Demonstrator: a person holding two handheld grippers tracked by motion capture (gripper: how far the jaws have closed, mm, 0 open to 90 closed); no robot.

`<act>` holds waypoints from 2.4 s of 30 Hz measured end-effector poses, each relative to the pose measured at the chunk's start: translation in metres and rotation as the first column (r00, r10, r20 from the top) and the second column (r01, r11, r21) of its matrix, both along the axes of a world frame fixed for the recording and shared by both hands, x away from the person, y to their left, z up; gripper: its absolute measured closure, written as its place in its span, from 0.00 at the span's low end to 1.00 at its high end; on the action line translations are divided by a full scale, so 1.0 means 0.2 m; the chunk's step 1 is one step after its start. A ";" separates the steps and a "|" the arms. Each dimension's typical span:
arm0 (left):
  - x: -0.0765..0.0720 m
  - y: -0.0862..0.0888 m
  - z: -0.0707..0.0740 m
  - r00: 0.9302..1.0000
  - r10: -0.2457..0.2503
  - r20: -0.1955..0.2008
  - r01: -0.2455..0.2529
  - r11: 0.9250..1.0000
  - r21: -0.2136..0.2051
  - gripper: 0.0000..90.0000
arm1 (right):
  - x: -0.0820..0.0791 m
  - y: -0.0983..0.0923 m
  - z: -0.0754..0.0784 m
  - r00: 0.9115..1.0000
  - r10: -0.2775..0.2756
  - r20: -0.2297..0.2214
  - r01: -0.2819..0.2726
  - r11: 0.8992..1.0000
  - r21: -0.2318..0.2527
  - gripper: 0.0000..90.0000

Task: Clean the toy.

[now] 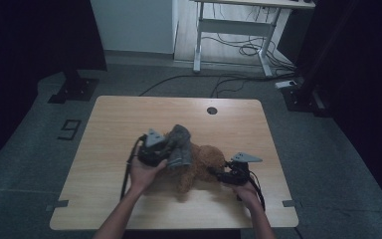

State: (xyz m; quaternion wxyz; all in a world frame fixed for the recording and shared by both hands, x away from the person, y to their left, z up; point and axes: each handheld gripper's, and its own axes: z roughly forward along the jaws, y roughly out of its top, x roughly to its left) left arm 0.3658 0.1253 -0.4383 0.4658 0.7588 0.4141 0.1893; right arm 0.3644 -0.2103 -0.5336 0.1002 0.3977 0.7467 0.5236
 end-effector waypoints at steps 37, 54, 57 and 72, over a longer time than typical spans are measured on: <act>-0.01 -0.81 -0.02 0.966 -0.255 -0.039 0.257 0.966 0.038 0.84 | 0.01 0.00 -0.01 1.000 -0.017 -0.004 0.017 1.000 0.008 0.42; -0.02 -0.47 -0.06 0.990 -0.142 -0.003 0.141 0.983 0.120 0.85 | 0.01 0.01 0.00 1.000 -0.029 0.006 0.029 1.000 -0.002 0.42; -0.03 -0.40 -0.04 0.993 -0.120 0.023 0.116 0.985 0.131 0.84 | 0.00 0.01 0.00 1.000 -0.028 0.005 0.028 1.000 0.000 0.42; -0.04 0.21 -0.11 0.994 0.104 -0.021 -0.104 0.994 0.037 0.84 | 0.01 0.00 -0.01 1.000 -0.028 0.001 0.028 1.000 0.013 0.42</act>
